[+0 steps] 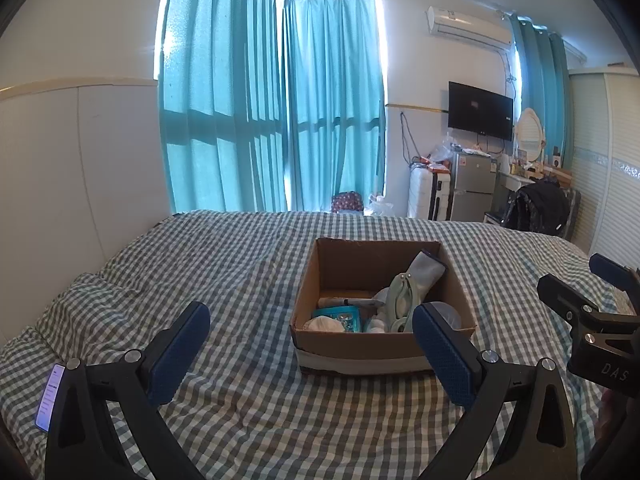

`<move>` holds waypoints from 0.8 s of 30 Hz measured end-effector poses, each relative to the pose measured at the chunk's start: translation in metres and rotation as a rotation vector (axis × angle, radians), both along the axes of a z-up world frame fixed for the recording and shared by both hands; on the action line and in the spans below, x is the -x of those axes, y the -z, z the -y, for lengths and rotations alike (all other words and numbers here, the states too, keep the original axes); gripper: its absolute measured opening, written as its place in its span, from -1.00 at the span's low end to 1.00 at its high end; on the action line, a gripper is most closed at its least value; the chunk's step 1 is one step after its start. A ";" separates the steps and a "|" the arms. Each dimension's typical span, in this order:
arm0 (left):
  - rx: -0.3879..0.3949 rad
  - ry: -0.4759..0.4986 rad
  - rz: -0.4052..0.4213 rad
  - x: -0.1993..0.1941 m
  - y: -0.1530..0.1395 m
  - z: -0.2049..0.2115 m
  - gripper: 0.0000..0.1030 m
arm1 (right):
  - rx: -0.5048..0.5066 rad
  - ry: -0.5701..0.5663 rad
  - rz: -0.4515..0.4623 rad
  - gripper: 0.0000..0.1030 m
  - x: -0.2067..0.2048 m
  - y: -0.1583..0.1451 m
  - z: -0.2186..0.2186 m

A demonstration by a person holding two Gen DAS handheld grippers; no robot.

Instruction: Organize objects

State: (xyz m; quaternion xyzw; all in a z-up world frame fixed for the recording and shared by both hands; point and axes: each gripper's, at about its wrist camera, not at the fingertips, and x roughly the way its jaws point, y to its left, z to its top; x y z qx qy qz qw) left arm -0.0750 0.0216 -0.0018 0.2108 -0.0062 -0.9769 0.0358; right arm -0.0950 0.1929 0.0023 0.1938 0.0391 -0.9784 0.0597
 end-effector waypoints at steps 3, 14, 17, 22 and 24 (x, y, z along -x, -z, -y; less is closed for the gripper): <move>-0.003 0.000 0.002 0.000 0.001 0.000 1.00 | 0.001 0.001 -0.001 1.00 0.000 0.000 0.000; -0.006 -0.011 0.011 -0.003 0.006 0.001 1.00 | -0.009 -0.002 0.010 1.00 0.001 0.003 0.004; -0.009 -0.010 0.010 -0.004 0.006 0.002 1.00 | -0.012 -0.003 0.011 1.00 0.001 0.004 0.006; -0.009 -0.011 0.003 -0.005 0.006 0.001 1.00 | -0.017 -0.004 0.013 1.00 0.001 0.005 0.008; -0.005 -0.016 0.003 -0.005 0.006 0.001 1.00 | -0.018 -0.005 0.016 1.00 0.002 0.006 0.008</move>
